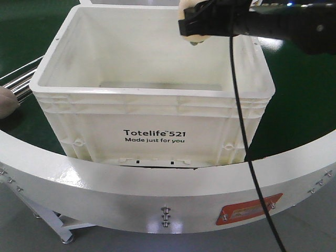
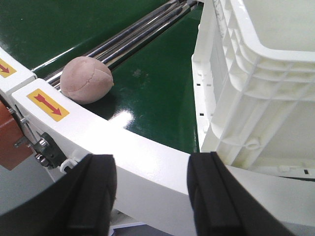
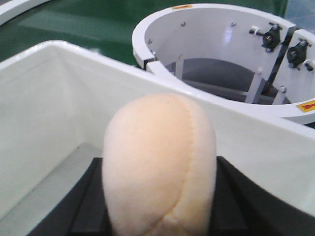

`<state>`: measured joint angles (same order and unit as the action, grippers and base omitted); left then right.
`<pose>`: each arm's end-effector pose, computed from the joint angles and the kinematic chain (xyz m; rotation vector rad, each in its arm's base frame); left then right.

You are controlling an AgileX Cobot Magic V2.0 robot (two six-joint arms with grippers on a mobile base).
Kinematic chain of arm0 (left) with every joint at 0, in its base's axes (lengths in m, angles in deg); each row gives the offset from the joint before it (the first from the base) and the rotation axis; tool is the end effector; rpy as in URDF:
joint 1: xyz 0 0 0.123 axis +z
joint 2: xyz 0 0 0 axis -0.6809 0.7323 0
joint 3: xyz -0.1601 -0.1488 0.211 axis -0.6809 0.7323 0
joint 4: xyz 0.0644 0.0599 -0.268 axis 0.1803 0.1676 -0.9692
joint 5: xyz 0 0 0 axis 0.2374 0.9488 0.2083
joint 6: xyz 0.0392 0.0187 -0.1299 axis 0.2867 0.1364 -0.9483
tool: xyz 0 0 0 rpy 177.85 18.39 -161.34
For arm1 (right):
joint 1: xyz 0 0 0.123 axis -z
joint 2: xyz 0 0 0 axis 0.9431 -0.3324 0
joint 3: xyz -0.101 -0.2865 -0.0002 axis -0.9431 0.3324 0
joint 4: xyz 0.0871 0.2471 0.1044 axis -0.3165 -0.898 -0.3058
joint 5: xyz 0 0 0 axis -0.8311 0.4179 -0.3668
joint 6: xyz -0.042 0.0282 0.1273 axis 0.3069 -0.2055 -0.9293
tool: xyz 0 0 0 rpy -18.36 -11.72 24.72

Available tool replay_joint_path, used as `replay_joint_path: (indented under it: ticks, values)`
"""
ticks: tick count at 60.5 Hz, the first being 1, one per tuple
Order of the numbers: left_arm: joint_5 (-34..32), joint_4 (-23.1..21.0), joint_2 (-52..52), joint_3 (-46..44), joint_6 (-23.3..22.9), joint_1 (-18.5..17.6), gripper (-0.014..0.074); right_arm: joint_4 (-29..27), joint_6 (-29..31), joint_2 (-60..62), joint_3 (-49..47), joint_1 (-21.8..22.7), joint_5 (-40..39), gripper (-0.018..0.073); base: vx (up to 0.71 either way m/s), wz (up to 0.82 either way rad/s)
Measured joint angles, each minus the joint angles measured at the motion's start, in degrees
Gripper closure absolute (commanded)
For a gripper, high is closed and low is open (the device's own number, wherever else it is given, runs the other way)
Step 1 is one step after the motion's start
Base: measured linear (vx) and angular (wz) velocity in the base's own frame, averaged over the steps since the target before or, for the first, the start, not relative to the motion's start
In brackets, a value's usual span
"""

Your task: Place moving items into box and shelve

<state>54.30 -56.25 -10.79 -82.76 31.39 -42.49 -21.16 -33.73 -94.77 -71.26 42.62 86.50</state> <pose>0.1263 0.0037 0.3252 -0.0589 2.0938 0.0026 0.3821 0.2016 0.3612 -0.6060 1.9024 0.2201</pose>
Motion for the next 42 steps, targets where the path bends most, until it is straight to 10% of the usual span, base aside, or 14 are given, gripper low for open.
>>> replay_joint_path:
  ticks: [14, 26, 42]
  values:
    - [0.0, 0.0, 0.0, 0.0, 0.0, 0.0, 0.0054, 0.7, 1.5, -2.7, 0.0, -0.9, 2.9, -0.016, 0.0, 0.0]
    - [-1.0, 1.1, 1.9, 0.0, 0.2, 0.0, -0.0122, 2.1, 1.6, -0.4, 0.0, -0.9, 4.5, -0.0141, 0.0, 0.0]
    - [-1.9, 13.3, 18.3, -1.1, -7.7, 0.0, -0.0082, 5.4, 1.6, 0.9, 0.0, -0.9, 4.6, -0.0047, 0.0, 0.0]
